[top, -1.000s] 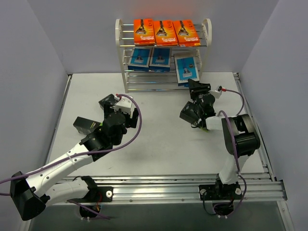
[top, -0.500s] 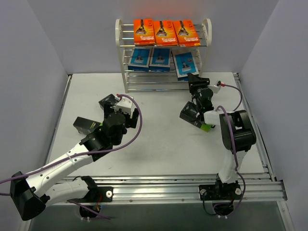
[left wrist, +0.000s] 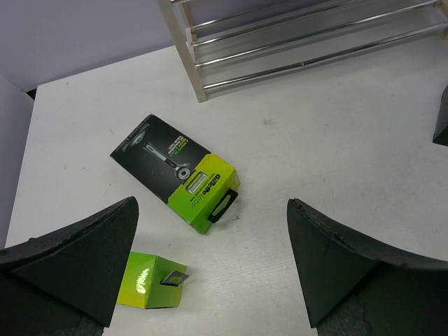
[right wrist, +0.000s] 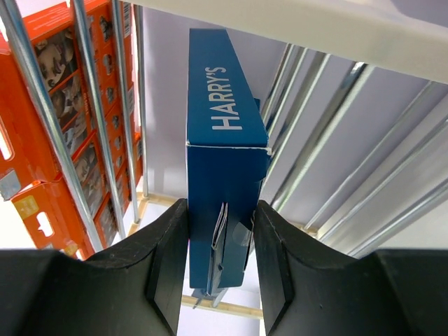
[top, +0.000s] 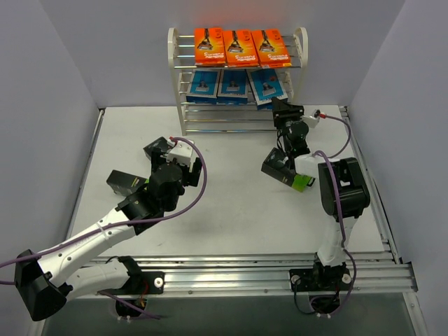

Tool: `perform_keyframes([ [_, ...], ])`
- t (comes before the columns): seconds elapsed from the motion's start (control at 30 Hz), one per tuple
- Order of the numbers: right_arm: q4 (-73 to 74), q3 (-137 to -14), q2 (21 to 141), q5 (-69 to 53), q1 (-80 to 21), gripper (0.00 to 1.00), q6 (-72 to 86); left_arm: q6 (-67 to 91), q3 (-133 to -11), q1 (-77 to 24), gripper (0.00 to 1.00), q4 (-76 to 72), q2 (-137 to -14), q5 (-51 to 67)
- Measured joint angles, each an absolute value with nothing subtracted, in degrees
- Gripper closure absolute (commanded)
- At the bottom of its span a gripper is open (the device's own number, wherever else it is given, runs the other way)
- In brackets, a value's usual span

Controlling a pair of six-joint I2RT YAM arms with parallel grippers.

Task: Place and organize the shaving razors onto the shelf
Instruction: Place the shaving razor onto shelf

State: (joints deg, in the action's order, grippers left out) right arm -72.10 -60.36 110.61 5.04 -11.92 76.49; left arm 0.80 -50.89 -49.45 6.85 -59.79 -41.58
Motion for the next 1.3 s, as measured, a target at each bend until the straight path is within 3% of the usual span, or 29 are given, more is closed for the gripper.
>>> perform_keyframes([
  [0.2,-72.16,-62.46,111.85,4.69,-12.12,0.78,76.51,0.78,-50.89,-49.45,0.04,6.79,-59.79,-41.58],
  [0.37,-72.14,-62.81,112.33,5.56,-12.45,1.0,76.79,0.78,-50.89,-49.45,0.04,6.66,-59.79,-41.58],
  [1.07,-72.25,-62.78,114.15,16.75,-15.22,0.98,79.92,0.78,-50.89,-49.45,0.04,6.63,-59.81,-41.56],
  [1.3,-72.12,-62.96,114.26,17.39,-15.59,0.9,79.92,0.78,-50.89,-49.45,0.04,6.63,-59.79,-41.56],
])
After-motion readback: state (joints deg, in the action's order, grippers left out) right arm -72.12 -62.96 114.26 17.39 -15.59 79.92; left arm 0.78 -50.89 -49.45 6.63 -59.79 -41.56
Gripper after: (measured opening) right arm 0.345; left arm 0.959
